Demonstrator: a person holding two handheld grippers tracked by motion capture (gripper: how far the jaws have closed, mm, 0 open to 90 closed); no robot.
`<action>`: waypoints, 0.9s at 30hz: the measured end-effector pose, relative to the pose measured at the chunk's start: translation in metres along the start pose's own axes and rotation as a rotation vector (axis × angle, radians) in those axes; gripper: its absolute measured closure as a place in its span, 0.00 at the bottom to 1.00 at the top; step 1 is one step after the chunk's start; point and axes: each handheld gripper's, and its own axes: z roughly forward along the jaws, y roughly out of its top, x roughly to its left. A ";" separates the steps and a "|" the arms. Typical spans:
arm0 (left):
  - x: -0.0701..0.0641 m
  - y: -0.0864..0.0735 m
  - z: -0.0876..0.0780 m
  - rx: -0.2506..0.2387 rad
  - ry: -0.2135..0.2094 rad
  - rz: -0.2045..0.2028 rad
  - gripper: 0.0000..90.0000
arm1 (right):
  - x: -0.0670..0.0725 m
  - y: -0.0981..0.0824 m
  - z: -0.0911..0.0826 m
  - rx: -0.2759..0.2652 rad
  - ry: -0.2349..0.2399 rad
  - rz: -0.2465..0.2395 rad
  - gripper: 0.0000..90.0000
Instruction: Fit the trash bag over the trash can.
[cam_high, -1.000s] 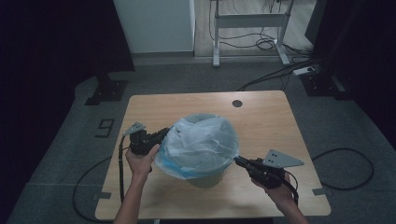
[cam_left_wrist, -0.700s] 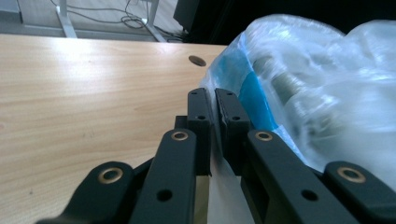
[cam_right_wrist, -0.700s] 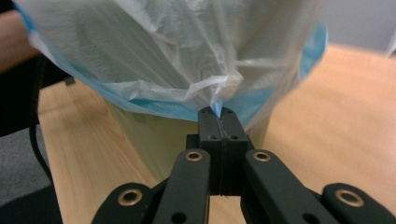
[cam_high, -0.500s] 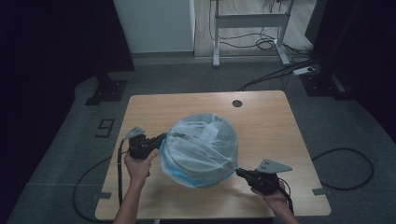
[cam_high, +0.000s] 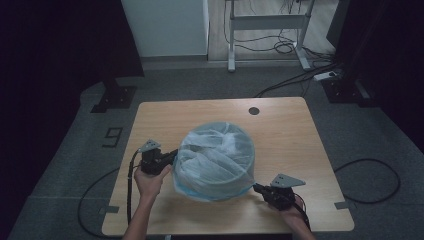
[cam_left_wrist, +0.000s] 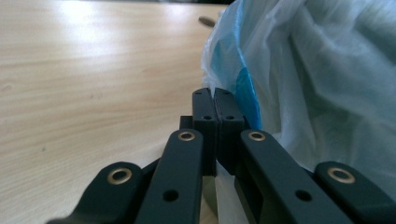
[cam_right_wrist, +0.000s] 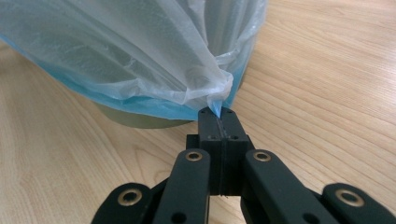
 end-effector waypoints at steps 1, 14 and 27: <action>-0.001 0.000 0.000 0.009 0.005 0.004 0.99 | -0.001 0.000 -0.001 -0.007 -0.002 0.005 0.99; 0.007 -0.021 0.003 0.006 0.004 -0.057 0.99 | -0.006 0.000 -0.006 -0.036 -0.008 0.027 0.99; 0.011 -0.024 -0.013 -0.091 0.062 -0.046 0.67 | -0.008 0.000 -0.012 -0.101 -0.055 0.051 0.72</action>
